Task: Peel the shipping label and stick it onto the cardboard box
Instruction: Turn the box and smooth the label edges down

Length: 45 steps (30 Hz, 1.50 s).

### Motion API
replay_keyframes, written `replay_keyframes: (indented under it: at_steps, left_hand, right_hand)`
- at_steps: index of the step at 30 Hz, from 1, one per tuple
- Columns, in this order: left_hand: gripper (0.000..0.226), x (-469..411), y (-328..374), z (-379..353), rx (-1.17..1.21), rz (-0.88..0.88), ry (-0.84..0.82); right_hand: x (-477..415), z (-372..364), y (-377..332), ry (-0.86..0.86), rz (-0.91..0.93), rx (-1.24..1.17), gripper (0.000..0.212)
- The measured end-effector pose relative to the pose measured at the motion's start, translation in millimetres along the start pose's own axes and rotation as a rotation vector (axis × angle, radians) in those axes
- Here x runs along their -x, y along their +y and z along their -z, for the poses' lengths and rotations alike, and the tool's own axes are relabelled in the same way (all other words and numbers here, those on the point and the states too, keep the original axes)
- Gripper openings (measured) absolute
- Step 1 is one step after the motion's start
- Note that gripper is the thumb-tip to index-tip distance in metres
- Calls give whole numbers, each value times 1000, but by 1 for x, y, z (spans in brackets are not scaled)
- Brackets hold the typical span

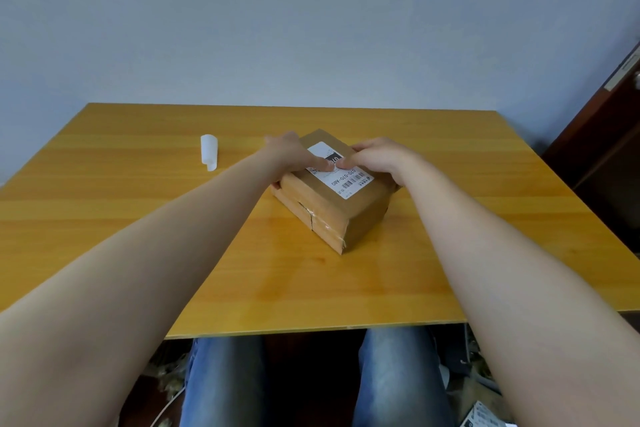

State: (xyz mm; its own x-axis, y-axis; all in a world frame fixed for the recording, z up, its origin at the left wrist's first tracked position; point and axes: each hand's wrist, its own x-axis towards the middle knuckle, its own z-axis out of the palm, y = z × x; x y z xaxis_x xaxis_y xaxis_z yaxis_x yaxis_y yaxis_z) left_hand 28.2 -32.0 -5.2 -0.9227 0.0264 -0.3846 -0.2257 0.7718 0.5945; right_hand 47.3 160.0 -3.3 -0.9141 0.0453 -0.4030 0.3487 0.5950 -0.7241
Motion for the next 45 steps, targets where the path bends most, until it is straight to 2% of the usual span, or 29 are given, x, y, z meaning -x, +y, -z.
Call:
replay_keyframes:
  at_steps: [3,6,10,13,18,23,27,29,33,36,39,43,45]
  left_hand:
    - [90,1,-1,-3,16,-31,5]
    - [100,-1,-2,-7,44,-42,52]
    - [100,-5,-4,-9,95,-42,91]
    - [101,-8,-6,-7,122,-34,118]
    - [90,-14,-7,-6,127,-22,168]
    - [85,-21,-5,-7,112,-11,187]
    - [68,-26,-4,-9,63,-12,215]
    - [51,-30,-3,-9,80,0,196]
    - [50,-36,5,-8,98,4,171]
    - [54,-37,6,-7,128,18,133]
    - [54,-35,5,-7,132,6,144]
    - [48,-26,5,-8,161,10,138]
    - [52,-19,2,-9,186,8,115]
  right_hand:
    - [2,2,2,-36,-5,-2,45]
    - [-1,0,3,-26,-5,-3,50]
    - [-6,-8,4,60,7,1,48]
    - [-11,-13,5,112,17,8,58]
    - [-27,-19,6,193,5,92,56]
    - [-33,-20,3,221,-44,127,80]
    - [-39,-20,-2,235,-76,141,95]
    - [-43,-19,-3,234,-99,124,100]
    - [-46,-21,-6,256,-114,156,83]
    - [-49,-19,-9,215,-126,122,90]
    - [-49,-19,-8,188,-129,107,85]
    - [-46,-21,-4,190,-100,110,88]
    - [-42,-18,-1,169,-85,106,79]
